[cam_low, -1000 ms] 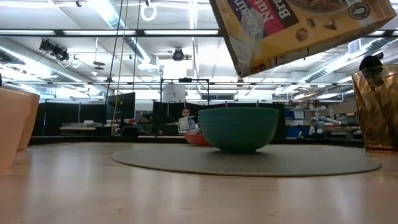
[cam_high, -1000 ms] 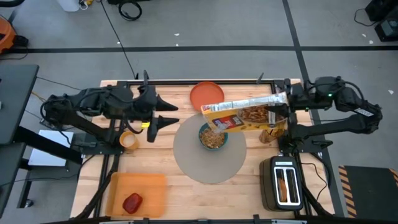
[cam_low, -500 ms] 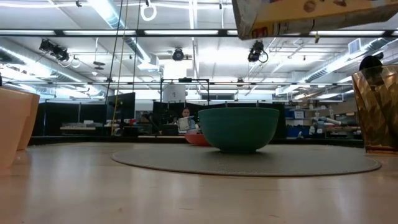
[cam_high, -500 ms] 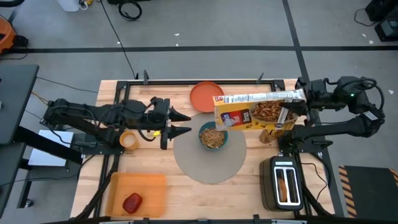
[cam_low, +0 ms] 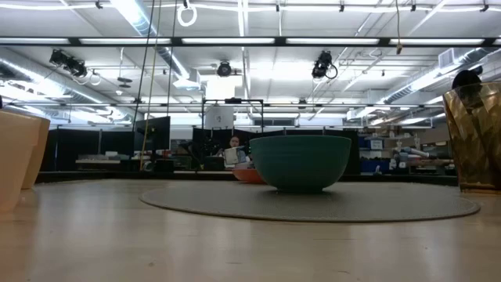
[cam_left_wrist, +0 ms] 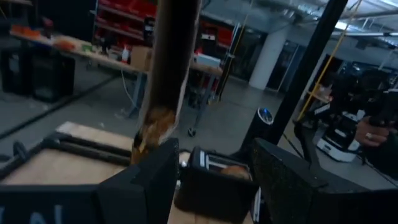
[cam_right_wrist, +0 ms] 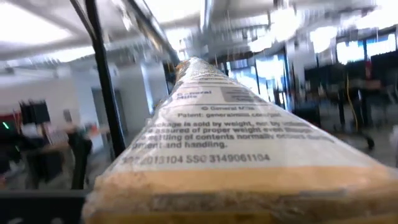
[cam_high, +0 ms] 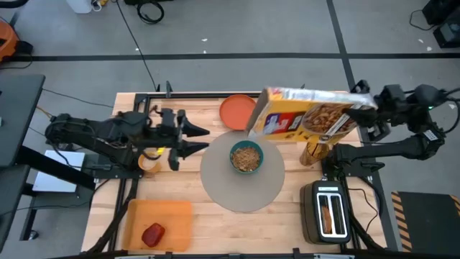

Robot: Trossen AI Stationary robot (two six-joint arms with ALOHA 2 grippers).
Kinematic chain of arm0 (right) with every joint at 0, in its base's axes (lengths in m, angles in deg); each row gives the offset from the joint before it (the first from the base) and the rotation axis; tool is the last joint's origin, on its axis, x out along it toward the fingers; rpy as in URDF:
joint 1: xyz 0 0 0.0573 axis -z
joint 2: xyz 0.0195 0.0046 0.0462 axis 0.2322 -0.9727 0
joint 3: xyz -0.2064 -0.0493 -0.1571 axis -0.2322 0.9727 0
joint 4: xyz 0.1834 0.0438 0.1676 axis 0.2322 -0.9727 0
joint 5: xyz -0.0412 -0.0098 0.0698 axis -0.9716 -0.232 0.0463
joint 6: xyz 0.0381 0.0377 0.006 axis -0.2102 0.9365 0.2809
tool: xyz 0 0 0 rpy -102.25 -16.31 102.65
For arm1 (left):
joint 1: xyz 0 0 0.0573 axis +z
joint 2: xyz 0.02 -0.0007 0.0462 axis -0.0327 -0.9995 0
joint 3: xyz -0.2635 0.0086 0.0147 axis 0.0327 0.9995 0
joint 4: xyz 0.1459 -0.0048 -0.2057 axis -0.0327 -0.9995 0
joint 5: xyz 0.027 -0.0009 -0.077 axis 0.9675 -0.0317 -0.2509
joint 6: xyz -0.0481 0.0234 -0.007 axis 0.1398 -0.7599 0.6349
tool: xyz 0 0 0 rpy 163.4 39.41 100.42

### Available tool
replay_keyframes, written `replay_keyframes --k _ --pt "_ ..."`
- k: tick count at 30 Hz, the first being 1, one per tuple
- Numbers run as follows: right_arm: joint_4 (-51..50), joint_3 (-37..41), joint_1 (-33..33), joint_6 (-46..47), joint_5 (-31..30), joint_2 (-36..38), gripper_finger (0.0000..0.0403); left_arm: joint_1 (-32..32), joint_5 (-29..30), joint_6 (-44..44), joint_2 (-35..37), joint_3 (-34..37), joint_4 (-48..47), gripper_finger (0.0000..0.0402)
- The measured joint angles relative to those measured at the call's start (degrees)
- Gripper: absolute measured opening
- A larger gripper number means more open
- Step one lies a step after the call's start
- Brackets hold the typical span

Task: Arrange a breakfast setting
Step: Pour the cereal into the green bowl

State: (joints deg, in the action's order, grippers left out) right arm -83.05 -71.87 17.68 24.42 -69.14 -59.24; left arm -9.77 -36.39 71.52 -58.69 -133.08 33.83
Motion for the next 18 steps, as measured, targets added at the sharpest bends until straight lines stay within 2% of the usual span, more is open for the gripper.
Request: replay_keyframes --k 7,12,18 --pt "8.28 0.0 0.0 -1.02 -0.81 -0.94 0.0151 -0.28 1.8 -2.57 -2.05 -0.09 9.05 0.021" --pt "19.88 0.0 0.0 -2.67 0.37 -4.54 0.0151 0.04 5.61 -8.52 -6.7 0.0 18.31 0.0215" --pt "37.02 0.0 0.0 -3.73 4.53 -12.94 0.0151 3.18 5.35 -10.46 -12.64 -0.04 31.85 0.0253"
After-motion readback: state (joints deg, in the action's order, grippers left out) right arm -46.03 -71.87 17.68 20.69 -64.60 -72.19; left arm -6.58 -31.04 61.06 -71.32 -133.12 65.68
